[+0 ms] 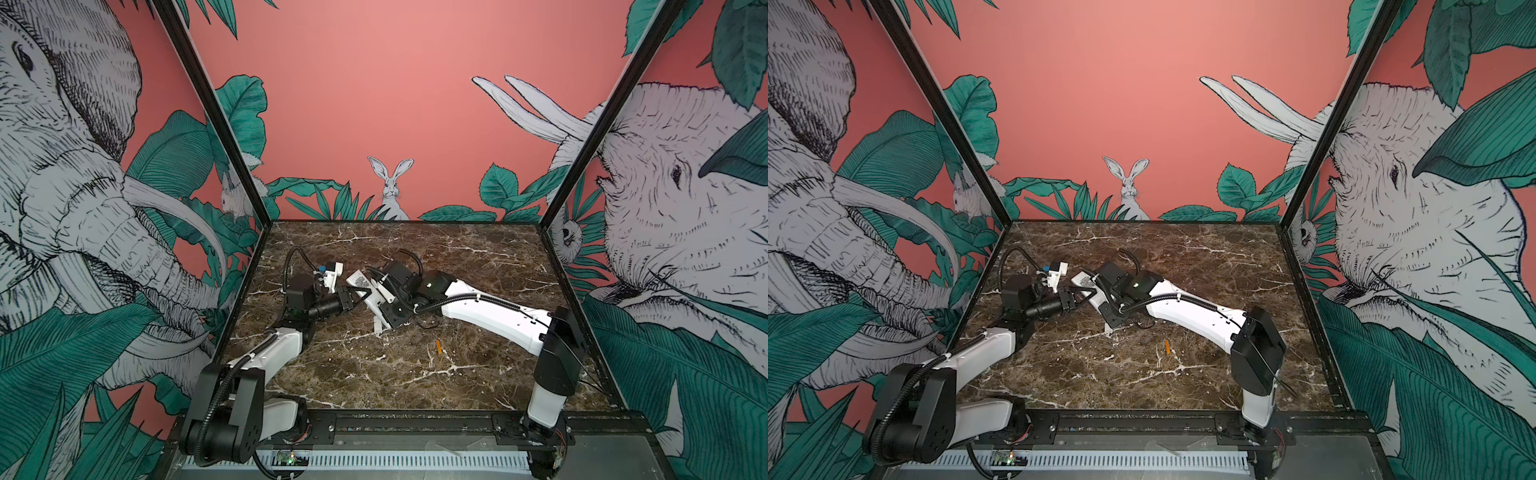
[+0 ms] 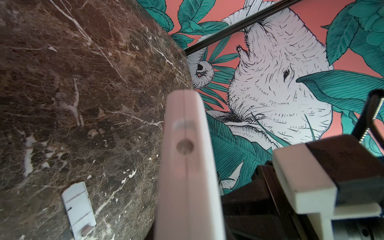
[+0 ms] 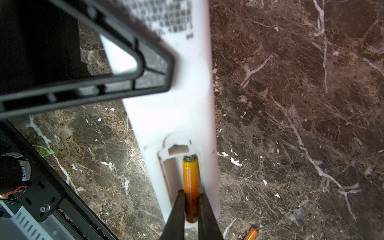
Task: Load the batteries into the remote control
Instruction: 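Press the battery down into the compartment with the right gripper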
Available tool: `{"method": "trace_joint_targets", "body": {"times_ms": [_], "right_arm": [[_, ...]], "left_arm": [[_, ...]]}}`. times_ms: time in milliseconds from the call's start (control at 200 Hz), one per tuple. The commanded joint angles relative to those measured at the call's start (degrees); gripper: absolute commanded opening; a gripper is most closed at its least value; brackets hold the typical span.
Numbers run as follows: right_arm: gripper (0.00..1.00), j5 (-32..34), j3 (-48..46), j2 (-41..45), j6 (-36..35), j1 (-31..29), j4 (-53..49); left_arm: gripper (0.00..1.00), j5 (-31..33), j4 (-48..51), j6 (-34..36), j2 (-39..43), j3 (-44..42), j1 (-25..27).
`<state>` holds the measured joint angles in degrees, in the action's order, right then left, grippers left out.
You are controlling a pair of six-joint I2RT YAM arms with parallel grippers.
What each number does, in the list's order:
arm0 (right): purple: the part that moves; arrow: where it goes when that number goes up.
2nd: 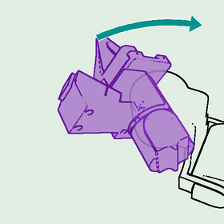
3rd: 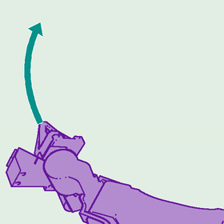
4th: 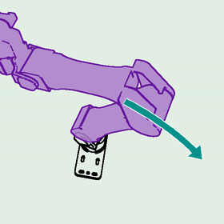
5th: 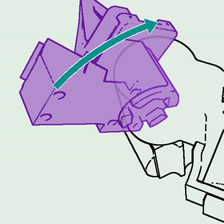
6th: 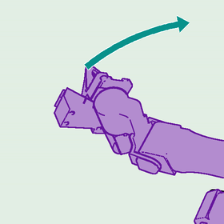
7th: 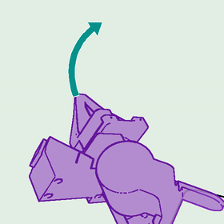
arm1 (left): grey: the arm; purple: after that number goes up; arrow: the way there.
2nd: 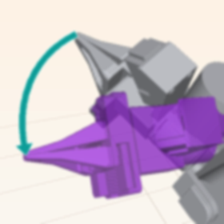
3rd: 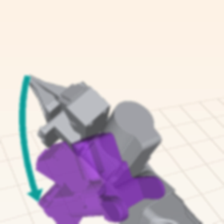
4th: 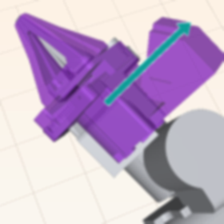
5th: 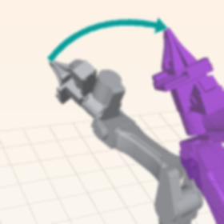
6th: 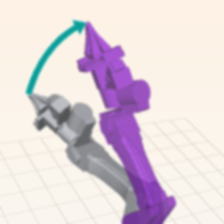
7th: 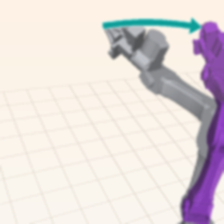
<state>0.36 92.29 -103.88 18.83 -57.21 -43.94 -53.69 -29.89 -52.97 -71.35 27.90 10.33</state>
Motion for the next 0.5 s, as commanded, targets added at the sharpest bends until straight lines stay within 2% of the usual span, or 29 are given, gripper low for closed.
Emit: {"method": "trace_joint_targets", "body": {"times_ms": [0,170,495], "right_arm": [[0.12,0.9,-0.5,-1.6,-0.4,0.4,2.2],[0.12,-0.1,-1.8,-1.7,-0.9,0.7,4.1],[0.12,-1.3,-3.1,-0.8,-2.9,1.1,7.3]], "left_arm": [[0.00,-4.8,-4.6,-4.1,2.5,0.2,0.2],[0.00,-5.7,-5.1,-6.6,3.8,0.8,0.2],[0.00,-8.1,0.0,-6.8,5.6,3.8,0.1]]}}
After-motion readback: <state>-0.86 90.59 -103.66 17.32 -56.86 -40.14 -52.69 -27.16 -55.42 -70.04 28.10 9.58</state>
